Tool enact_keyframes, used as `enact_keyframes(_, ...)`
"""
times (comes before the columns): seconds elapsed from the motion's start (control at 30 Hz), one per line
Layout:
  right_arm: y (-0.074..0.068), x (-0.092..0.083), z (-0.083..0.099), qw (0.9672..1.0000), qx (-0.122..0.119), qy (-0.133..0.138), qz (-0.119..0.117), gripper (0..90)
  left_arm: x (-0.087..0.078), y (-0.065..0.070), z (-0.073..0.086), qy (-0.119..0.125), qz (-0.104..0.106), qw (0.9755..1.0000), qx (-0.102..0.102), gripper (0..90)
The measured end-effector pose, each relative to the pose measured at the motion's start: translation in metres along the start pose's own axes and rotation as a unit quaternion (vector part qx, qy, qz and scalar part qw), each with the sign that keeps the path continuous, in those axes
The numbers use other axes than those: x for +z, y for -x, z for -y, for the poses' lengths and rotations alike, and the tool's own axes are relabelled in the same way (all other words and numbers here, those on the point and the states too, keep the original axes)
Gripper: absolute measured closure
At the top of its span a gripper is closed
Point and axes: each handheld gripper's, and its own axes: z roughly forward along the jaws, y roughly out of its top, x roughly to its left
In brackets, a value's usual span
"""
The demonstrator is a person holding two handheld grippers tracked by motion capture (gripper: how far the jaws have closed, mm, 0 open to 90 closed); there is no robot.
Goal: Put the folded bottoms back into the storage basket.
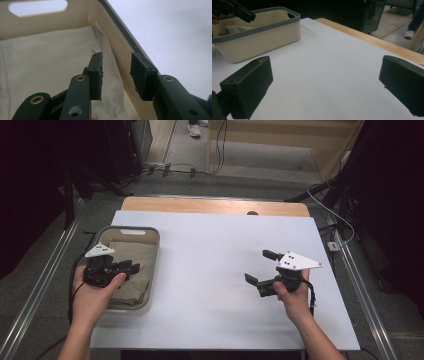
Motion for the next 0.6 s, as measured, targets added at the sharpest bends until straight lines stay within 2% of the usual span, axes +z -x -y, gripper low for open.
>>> enact_keyframes(0.07, 0.004, -0.009, 0.006, 0.9999, 0.007, 0.001, 0.008, 0.0, 0.006, 0.0, -0.002, -0.019, 0.005, 0.9998, -0.002, 63.8)
enact_keyframes(0.13, 0.009, -0.018, 0.01, 0.9998, 0.01, 0.002, 0.018, 0.0, 0.012, -0.001, -0.004, -0.049, 0.01, 0.9987, -0.008, 65.0)
enact_keyframes(0.23, 0.015, -0.031, 0.017, 0.9993, 0.017, 0.002, 0.032, 0.0, 0.021, -0.001, -0.007, -0.089, 0.009, 0.9958, -0.015, 65.8)
enact_keyframes(0.33, 0.019, -0.044, 0.024, 0.9986, 0.02, 0.004, 0.048, 0.0, 0.03, -0.001, -0.009, -0.132, -0.001, 0.9911, -0.018, 65.7)
enact_keyframes(0.43, 0.024, -0.054, 0.031, 0.9976, 0.029, 0.006, 0.062, 0.0, 0.038, -0.001, -0.011, -0.178, -0.011, 0.9838, -0.014, 65.3)
enact_keyframes(0.53, 0.028, -0.063, 0.037, 0.9967, 0.033, 0.005, 0.074, 0.0, 0.044, 0.0, -0.013, -0.195, -0.021, 0.9805, -0.011, 64.9)
enact_keyframes(0.6, 0.029, -0.069, 0.039, 0.996, 0.038, 0.006, 0.08, 0.0, 0.049, 0.002, -0.015, -0.204, -0.03, 0.9785, 0.0, 63.3)
